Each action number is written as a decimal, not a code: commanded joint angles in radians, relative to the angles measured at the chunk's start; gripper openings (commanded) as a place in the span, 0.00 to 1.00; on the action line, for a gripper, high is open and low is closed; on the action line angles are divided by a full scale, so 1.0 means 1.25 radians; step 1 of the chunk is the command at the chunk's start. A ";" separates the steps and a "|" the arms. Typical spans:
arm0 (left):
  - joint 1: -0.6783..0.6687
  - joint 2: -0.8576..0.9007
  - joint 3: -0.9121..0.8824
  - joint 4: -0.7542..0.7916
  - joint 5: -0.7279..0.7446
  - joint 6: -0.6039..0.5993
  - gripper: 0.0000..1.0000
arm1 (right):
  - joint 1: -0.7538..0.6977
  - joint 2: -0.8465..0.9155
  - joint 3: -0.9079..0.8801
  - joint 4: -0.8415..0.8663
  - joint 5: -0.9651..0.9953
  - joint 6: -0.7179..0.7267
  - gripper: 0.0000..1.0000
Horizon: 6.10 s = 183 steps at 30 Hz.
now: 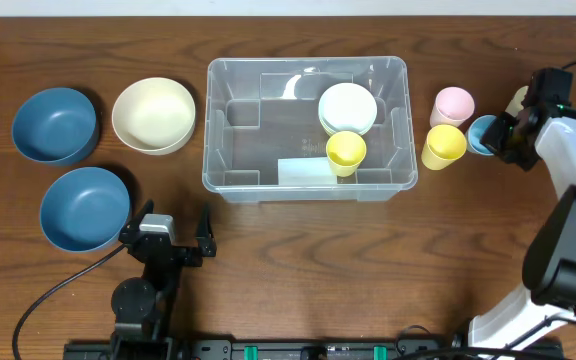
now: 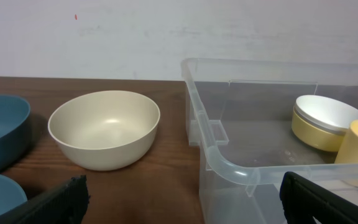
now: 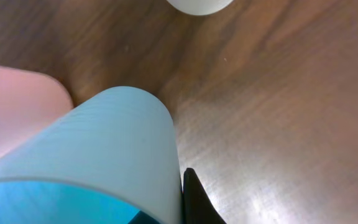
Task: Pack container
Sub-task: 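Move the right gripper back to the blue cup and lower, then grasp the blue cup, carry it and stack into the yellow cup, then release and move the right gripper to the cream cup, then grasp the cream cup, carry it and stack onto the blue cup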
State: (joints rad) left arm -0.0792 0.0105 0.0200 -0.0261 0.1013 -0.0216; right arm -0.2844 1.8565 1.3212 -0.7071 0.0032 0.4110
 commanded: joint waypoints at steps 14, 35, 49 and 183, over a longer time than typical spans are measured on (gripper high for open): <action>0.004 -0.004 -0.013 -0.028 0.012 0.011 0.98 | 0.102 -0.448 0.140 -0.158 -0.195 -0.022 0.01; 0.004 -0.004 -0.013 -0.028 0.012 0.011 0.98 | 0.516 -0.152 0.135 -0.205 -0.063 -0.006 0.01; 0.004 -0.004 -0.013 -0.028 0.012 0.011 0.98 | 0.537 -0.088 0.129 -0.231 -0.023 0.010 0.01; 0.004 -0.004 -0.013 -0.029 0.012 0.011 0.98 | 0.543 -0.031 0.183 -0.299 -0.051 -0.037 0.95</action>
State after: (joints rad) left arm -0.0792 0.0101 0.0200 -0.0261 0.1013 -0.0212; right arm 0.3893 1.8355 1.5295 -1.0775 -0.0669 0.3859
